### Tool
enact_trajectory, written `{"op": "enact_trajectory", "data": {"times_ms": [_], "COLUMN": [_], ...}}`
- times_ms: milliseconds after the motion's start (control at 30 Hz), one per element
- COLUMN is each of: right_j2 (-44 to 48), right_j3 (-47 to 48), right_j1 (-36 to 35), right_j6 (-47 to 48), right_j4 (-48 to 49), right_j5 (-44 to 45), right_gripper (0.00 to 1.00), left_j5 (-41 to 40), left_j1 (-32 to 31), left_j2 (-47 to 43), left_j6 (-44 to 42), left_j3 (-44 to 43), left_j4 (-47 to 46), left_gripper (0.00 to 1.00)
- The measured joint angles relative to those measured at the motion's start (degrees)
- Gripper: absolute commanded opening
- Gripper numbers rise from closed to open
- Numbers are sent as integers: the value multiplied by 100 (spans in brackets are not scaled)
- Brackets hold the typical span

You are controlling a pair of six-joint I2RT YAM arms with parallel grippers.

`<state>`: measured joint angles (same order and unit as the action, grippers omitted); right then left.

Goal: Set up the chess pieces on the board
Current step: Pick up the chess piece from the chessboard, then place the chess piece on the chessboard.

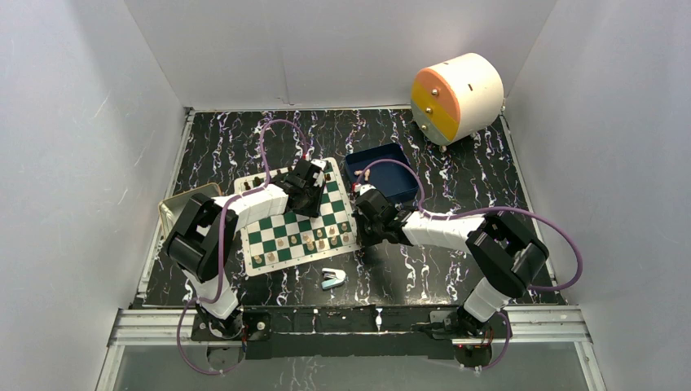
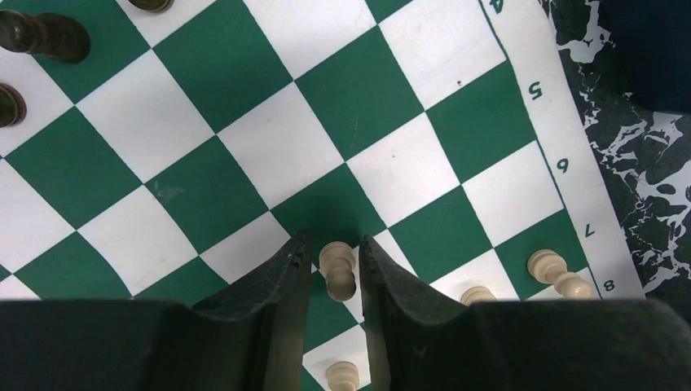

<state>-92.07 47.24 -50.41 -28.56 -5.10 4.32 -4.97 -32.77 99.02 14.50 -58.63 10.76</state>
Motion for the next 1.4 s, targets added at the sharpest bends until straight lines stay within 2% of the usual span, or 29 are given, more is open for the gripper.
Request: {"op": "enact_trajectory", "data": {"times_ms": [200,267,667,700,767,1167,1400], "right_j2": [59,76,389,448,570,1504,1600], "right_j3": [33,37,549,592,682,772,774], "right_j1": [-13,-13,-13,-13,-22,-24,-24], "right_j6": [4,4,-96,-109,-131,-127,-125], "right_j4": [-269,-334,-999,-1064,-1182,-1331,-1609], "right_j5": [4,4,232,251,289,308,444], "right_gripper": [12,18,75,80,97,99,99], "left_j5": [-15,-15,-280,-308,-350,-496,-487], "left_j1": [-4,-4,-2,4,31,662,1191], "left_j2": [0,0,-372,-444,-616,-1921,-2308], "left_j6": [-7,-7,87,101,144,260,330], "left_j3": [-4,-7,-365,-424,-503,-326,328], "left_j4": [20,48,909,1012,1209,2404,2636], "left_gripper": [11,8,4,4,4,5,5]}}
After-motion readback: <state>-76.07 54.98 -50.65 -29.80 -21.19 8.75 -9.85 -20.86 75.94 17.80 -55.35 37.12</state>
